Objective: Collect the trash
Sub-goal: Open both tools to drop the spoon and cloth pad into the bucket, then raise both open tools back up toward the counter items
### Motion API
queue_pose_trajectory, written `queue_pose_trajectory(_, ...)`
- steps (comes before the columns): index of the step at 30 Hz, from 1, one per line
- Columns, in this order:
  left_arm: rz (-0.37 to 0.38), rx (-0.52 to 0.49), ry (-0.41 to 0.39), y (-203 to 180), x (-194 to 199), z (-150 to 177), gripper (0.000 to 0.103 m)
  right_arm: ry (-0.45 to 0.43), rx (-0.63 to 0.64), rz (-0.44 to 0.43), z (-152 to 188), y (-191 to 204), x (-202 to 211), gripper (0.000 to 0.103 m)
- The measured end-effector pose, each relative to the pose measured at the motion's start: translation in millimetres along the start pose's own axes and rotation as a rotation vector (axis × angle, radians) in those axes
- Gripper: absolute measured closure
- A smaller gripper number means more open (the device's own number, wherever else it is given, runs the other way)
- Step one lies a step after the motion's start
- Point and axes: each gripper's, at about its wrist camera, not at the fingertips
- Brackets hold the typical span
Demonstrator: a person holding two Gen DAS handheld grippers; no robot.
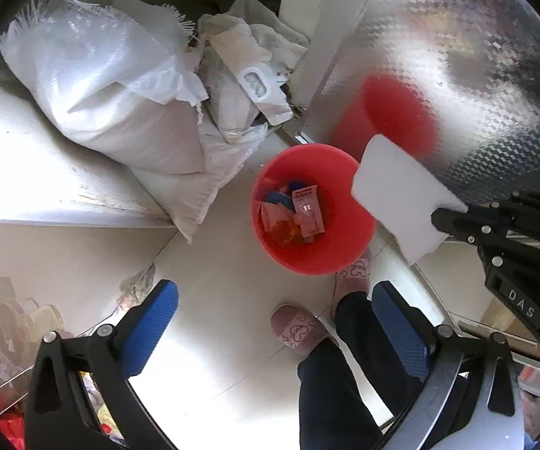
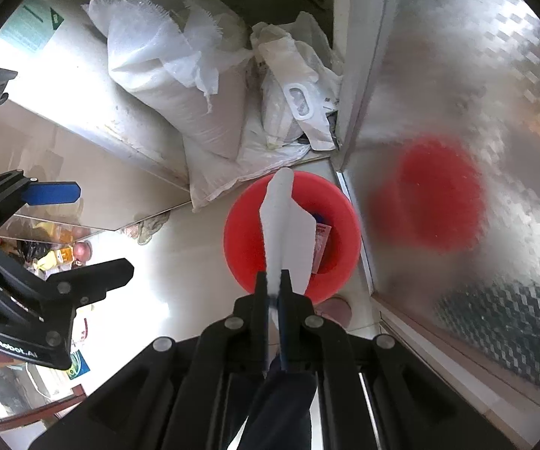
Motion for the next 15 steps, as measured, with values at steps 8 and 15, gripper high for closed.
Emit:
queue_pose_trajectory(8, -0.006, 0.015, -0.006, 2, 5, 4, 0.000, -0.018, 0.013, 0.006, 1, 3, 0, 0.050)
queue_pose_trajectory(15, -0.002, 0.050, -0.022, -1, 38, 12, 0.000, -0.026, 0.038, 0.013, 4, 8, 21, 0.022)
Point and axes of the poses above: each gripper's, at about its wrist camera, not at the fingertips, and x roughly against the way its jaws point, y to its left, z to its underside, and after that the axes turned 7 degrees about -x, right-handed
